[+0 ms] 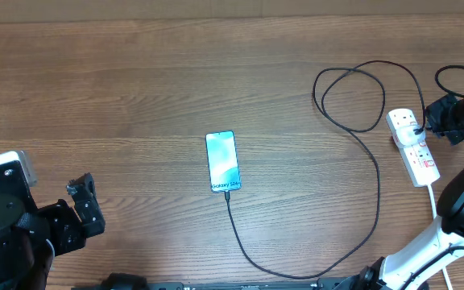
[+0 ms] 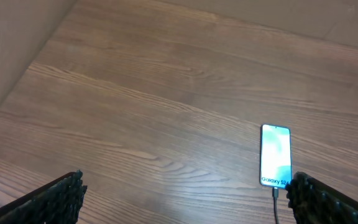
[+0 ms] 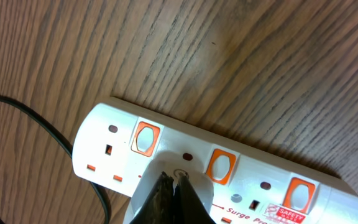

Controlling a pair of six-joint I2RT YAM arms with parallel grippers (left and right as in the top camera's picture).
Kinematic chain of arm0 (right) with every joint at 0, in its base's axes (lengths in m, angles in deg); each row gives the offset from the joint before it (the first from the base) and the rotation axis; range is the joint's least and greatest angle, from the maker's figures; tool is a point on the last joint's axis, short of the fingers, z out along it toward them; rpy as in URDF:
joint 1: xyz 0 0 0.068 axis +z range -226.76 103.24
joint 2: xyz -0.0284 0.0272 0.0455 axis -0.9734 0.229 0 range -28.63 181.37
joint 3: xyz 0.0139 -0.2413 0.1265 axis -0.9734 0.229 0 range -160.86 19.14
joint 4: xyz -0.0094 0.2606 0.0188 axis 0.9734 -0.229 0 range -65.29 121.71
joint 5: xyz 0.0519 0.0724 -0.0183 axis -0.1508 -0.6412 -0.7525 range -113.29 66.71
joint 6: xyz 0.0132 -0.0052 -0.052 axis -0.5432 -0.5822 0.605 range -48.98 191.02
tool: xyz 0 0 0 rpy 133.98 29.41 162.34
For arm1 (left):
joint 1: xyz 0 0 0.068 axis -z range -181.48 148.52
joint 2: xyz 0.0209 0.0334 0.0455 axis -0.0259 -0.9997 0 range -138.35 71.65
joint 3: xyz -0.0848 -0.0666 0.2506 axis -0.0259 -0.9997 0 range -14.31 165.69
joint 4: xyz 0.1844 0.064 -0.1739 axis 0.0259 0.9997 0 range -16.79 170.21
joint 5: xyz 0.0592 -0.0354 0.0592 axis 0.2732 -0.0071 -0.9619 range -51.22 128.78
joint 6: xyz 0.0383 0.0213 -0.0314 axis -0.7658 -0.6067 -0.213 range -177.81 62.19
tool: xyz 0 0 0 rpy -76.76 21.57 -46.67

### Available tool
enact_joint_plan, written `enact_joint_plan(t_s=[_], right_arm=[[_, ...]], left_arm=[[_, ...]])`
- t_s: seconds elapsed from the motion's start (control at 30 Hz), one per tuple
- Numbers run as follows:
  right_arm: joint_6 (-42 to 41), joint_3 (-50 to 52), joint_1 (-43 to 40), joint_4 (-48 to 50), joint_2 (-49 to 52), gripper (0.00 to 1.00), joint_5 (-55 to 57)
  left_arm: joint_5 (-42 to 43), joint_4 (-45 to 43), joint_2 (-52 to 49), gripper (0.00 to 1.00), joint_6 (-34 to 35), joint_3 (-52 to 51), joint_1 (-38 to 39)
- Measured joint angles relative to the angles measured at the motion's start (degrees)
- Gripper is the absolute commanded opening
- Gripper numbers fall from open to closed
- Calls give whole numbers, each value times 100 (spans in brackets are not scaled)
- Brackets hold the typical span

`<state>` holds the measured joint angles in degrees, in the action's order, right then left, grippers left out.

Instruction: Plug charger to phone and switch on socket

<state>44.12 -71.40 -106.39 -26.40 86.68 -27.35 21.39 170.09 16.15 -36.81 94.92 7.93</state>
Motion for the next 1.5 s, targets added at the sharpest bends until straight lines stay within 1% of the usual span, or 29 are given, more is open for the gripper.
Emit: enact_joint_plan(t_s=[0.33,0.5,0.83,1.1,1.5], right_arm=[[-31,186,0,153,0,4,400],[-59,188,0,59,0,4,592],[-96,492,4,133,7,4,595],[-101,496,22,160,39,4,581],[-105,496,201,50,151,4,861]], left_arm=[[-2,0,0,100,0,-2,0],[-2,0,0,99,0,-2,0],[-2,0,0,100,0,-2,0],[0,-2,0,99,0,-2,0],[-2,0,0,99,0,-2,0]])
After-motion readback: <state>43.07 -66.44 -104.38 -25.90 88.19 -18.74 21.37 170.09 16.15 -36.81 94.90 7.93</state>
